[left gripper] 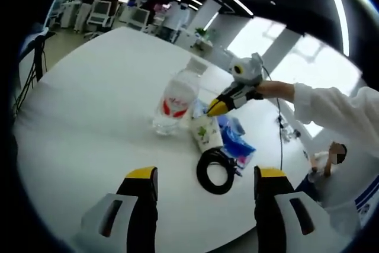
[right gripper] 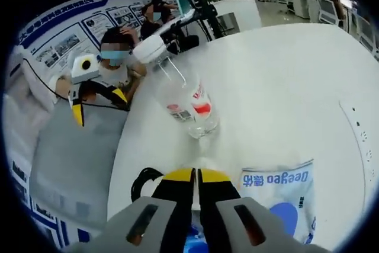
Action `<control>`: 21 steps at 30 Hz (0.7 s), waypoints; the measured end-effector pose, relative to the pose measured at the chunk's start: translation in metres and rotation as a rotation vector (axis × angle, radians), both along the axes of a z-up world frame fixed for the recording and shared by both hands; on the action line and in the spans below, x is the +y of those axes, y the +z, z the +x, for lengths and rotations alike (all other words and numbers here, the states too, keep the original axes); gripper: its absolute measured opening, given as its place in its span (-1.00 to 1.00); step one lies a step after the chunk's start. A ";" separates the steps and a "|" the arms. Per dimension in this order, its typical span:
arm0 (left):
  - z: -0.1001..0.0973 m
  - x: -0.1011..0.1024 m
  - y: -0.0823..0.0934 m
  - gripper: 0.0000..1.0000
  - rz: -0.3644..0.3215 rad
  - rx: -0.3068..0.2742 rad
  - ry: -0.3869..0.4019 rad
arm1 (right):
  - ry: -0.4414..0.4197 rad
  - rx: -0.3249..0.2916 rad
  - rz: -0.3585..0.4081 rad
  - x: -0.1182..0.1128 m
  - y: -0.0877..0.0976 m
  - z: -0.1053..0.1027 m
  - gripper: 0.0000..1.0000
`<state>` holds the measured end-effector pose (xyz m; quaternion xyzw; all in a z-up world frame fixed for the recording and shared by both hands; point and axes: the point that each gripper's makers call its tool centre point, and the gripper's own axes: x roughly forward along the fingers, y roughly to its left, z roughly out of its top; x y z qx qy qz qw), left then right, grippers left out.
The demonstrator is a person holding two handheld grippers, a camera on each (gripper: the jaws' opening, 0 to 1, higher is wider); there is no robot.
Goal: Arrange the tabletop items into an orderly group along one side of the table until the central work area is clear of visible clutter.
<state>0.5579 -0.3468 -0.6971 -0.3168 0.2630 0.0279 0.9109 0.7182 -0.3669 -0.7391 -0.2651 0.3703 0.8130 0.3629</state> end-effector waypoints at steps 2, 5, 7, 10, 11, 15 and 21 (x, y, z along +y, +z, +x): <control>0.000 -0.001 0.001 0.23 -0.003 0.000 0.005 | 0.003 0.013 -0.005 -0.001 0.003 -0.003 -1.00; -0.001 0.001 0.001 0.23 -0.009 -0.002 0.015 | 0.026 -0.041 0.020 -0.002 0.006 -0.005 -1.00; -0.001 0.002 0.002 0.23 -0.016 -0.006 0.026 | 0.040 -0.090 0.067 0.001 0.013 -0.006 -1.00; -0.001 0.004 0.003 0.23 -0.016 -0.010 0.035 | 0.074 -0.164 0.152 0.006 0.028 -0.010 -1.00; -0.001 0.005 0.003 0.23 -0.019 -0.011 0.038 | 0.083 -0.183 0.184 0.008 0.034 -0.012 -1.00; -0.001 0.005 0.005 0.22 -0.024 -0.019 0.043 | 0.108 -0.211 0.237 0.010 0.043 -0.020 -1.00; -0.001 0.004 0.005 0.22 -0.015 -0.023 0.035 | 0.147 -0.269 0.313 0.015 0.049 -0.028 -1.00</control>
